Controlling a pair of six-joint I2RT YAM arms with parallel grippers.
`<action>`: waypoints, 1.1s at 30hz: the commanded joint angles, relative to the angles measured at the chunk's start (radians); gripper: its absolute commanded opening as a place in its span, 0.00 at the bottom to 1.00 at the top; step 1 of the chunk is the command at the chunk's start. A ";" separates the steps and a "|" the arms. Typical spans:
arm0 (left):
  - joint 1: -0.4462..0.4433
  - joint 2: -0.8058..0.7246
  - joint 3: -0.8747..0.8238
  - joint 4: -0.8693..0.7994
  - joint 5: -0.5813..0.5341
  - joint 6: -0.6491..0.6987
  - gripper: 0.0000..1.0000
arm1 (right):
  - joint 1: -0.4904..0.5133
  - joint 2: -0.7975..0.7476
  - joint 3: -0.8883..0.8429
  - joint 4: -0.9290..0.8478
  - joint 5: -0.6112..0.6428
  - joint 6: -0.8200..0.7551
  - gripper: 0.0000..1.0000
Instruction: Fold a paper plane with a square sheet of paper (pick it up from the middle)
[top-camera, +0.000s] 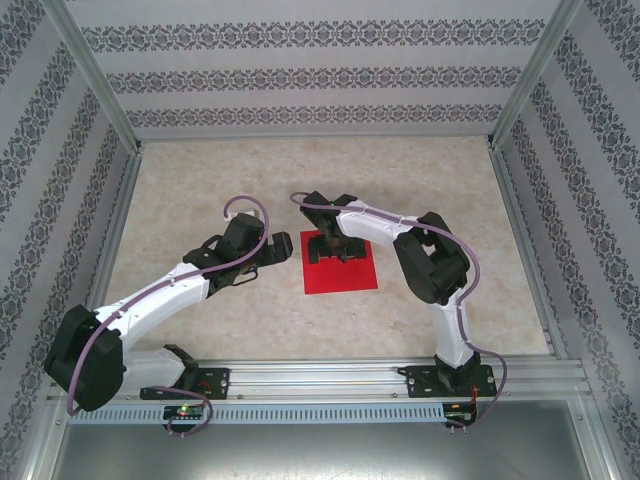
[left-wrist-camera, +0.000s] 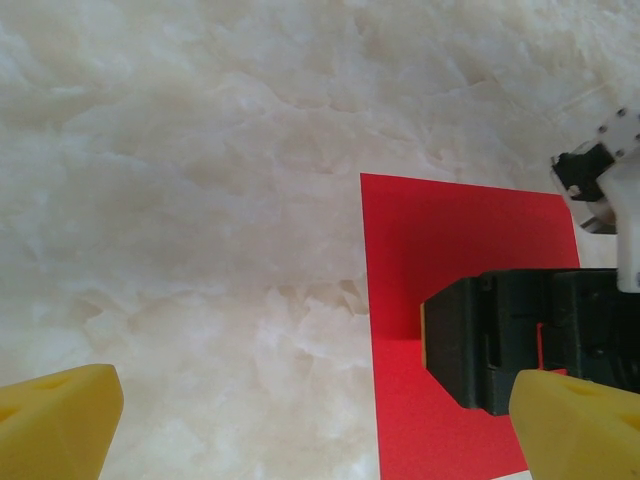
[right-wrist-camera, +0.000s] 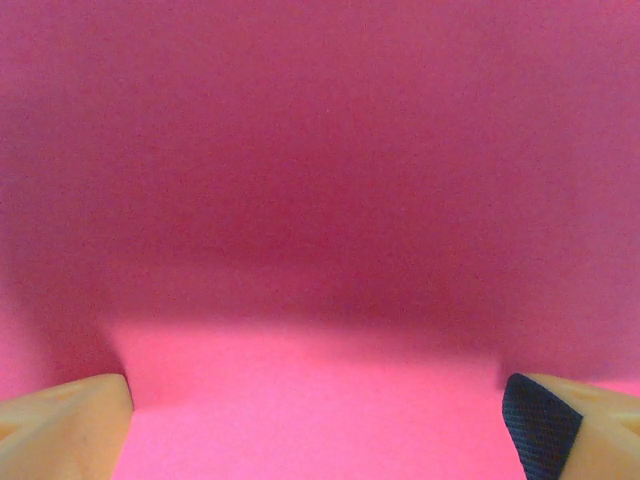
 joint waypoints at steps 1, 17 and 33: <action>0.010 0.004 0.028 0.004 -0.008 0.014 1.00 | -0.006 0.054 -0.049 -0.001 -0.018 0.023 0.98; 0.010 0.002 0.032 -0.003 -0.008 0.013 1.00 | 0.002 0.032 -0.093 0.050 -0.049 0.016 0.91; 0.010 -0.002 0.037 -0.018 -0.018 0.011 1.00 | -0.003 -0.059 -0.081 0.087 -0.080 0.000 0.74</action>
